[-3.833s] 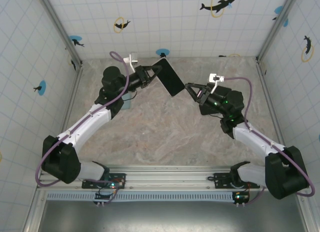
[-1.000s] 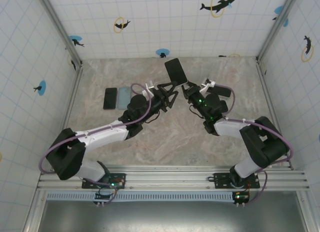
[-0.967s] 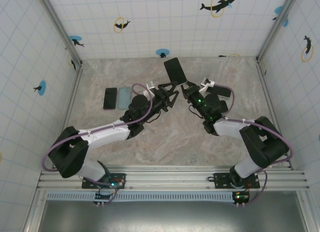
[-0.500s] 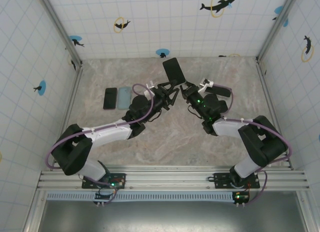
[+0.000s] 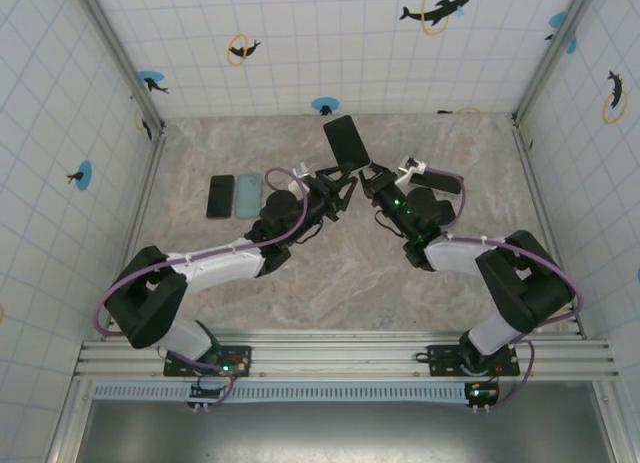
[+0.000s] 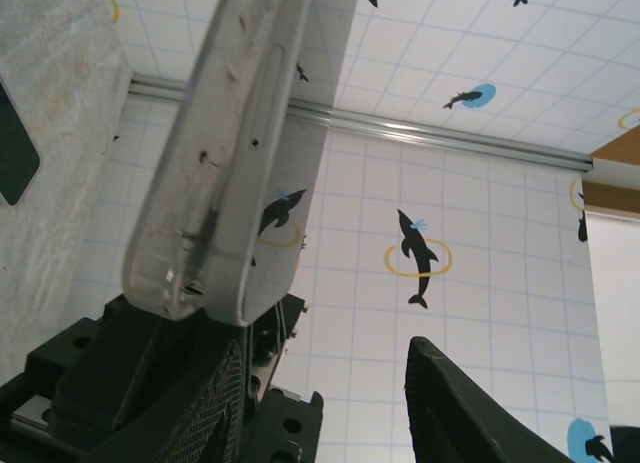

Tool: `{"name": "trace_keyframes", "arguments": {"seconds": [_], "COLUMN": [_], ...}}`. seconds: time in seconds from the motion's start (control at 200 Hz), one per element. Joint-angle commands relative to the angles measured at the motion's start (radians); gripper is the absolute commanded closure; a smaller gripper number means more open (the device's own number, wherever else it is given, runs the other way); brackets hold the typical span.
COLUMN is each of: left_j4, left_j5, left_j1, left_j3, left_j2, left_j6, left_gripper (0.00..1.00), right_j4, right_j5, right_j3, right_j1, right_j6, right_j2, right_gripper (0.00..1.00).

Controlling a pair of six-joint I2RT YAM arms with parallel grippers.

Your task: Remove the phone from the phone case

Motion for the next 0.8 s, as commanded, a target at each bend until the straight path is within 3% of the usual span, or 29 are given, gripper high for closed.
{"name": "trace_keyframes", "arguments": {"seconds": [0.0,0.796], "left_j4": [-0.015,-0.05], "left_j5": [0.005,-0.033], "left_j1": [0.012,0.042], "left_j3": [-0.003,0.015], "left_j2": [0.002,0.003], "left_j6": [0.021,0.052], "left_gripper": [0.55,0.66], "right_j4": [0.135,0.126], "right_j5": [0.001,0.005], "right_j3": [0.049,-0.004], "right_j1": [0.009,0.057], "right_j6": [-0.003,-0.062], "right_j2": [-0.011,-0.049], "right_gripper": [1.0,1.0]}}
